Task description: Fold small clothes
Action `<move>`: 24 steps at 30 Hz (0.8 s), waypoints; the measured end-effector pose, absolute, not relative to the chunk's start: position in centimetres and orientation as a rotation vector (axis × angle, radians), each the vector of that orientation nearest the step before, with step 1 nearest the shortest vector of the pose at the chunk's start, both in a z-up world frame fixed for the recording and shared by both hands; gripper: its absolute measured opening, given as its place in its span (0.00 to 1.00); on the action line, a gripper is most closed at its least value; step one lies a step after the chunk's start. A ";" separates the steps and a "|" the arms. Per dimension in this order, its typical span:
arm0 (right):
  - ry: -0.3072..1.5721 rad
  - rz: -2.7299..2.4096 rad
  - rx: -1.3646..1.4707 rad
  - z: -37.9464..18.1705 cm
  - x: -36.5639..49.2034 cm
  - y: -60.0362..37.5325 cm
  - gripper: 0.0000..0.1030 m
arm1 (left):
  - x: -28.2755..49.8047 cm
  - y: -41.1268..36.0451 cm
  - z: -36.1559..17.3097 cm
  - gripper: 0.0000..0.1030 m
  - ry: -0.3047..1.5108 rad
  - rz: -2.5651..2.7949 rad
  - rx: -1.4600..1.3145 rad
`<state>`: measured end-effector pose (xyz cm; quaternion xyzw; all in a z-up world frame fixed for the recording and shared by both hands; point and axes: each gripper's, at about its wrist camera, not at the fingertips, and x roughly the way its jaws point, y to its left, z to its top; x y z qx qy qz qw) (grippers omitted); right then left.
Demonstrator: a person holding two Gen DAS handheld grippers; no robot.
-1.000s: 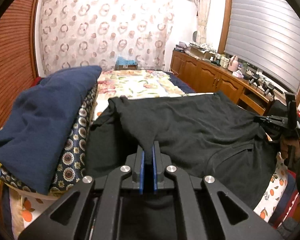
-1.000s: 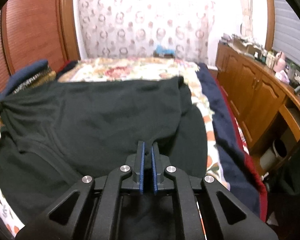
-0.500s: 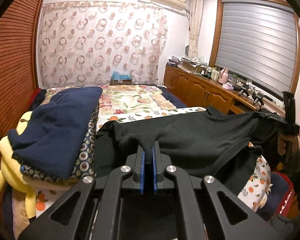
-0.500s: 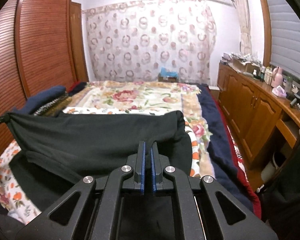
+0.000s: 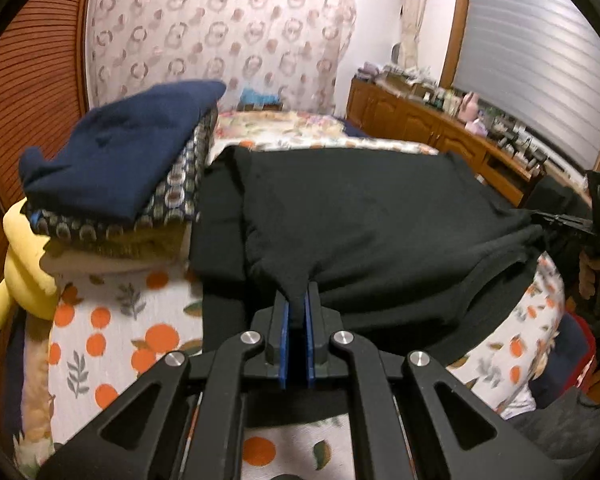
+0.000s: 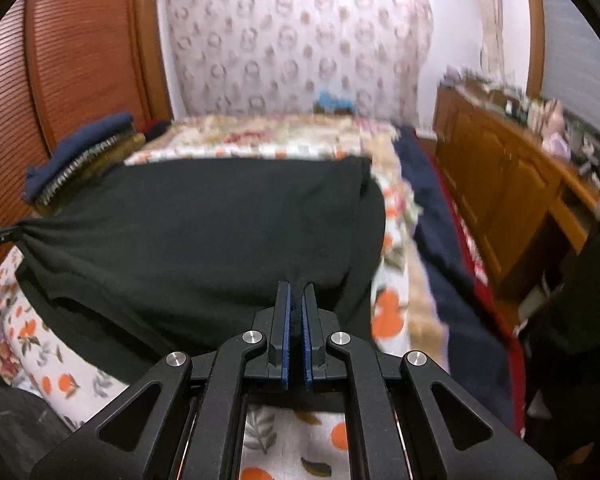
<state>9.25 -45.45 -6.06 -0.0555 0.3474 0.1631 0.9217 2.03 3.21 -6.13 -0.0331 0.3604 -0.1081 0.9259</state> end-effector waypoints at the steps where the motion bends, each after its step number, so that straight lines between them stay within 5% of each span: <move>1: 0.726 0.333 -0.108 -6.6 9.3 -45.6 0.03 | 2.1 3.0 -6.4 0.04 0.746 -0.216 -0.060; 9: 0.719 0.280 -0.066 -6.2 8.0 -47.9 0.21 | 2.1 2.1 -7.6 0.08 0.786 -0.202 -0.031; 11: 0.715 0.265 -0.079 -6.1 7.6 -48.4 0.27 | 2.0 2.0 -7.6 0.16 0.786 -0.199 -0.025; 13: 0.727 0.252 -0.099 -6.5 7.4 -48.7 0.31 | 1.9 2.1 -7.5 0.36 0.779 -0.194 -0.026; 19: 0.792 0.232 -0.122 -8.9 7.7 -49.2 0.36 | 2.2 3.6 -7.7 0.52 0.792 -0.159 -0.045; 24: 0.827 0.229 -0.115 -9.9 7.8 -49.4 0.36 | 2.9 4.0 -8.7 0.55 0.824 -0.144 -0.049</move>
